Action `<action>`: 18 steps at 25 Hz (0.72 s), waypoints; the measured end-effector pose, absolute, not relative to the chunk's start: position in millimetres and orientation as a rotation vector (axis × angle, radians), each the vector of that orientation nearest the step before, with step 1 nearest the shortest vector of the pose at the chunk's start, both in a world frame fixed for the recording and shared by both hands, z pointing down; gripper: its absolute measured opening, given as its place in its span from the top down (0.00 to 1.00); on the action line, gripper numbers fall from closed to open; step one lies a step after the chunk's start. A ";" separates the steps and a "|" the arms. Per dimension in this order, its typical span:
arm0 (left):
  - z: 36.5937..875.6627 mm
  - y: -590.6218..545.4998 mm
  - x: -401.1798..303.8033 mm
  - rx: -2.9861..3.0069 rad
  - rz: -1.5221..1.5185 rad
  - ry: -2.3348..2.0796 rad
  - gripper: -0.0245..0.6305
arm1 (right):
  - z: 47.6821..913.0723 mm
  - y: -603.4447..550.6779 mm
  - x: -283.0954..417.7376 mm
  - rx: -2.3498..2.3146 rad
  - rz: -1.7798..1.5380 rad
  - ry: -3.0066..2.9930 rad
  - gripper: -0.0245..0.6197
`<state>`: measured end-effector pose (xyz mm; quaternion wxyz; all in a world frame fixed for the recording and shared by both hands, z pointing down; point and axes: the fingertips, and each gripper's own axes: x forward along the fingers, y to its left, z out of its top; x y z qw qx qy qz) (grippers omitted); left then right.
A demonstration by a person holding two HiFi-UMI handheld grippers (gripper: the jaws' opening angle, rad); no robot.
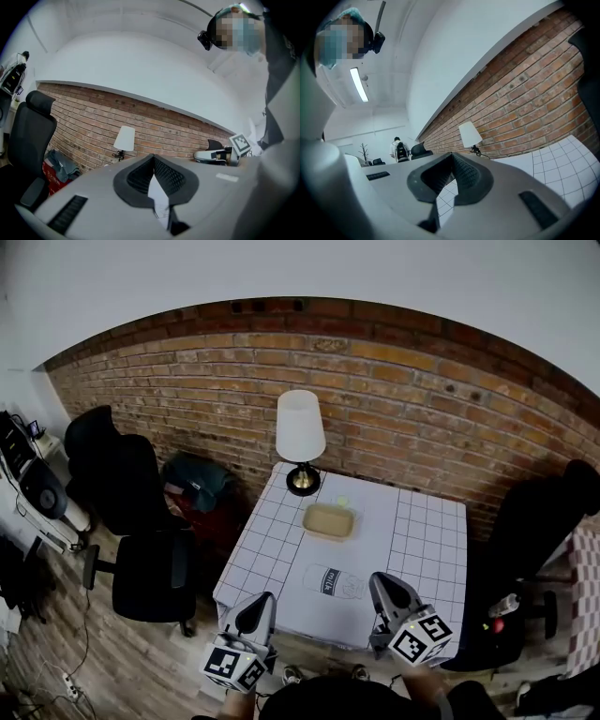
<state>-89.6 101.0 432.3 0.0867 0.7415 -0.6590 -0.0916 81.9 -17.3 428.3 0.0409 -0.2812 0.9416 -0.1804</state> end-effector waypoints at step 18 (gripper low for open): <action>449.9 79.9 -141.9 2.397 -0.234 -1.625 0.95 | 442.7 9.1 56.6 -1.232 -0.585 2.719 0.95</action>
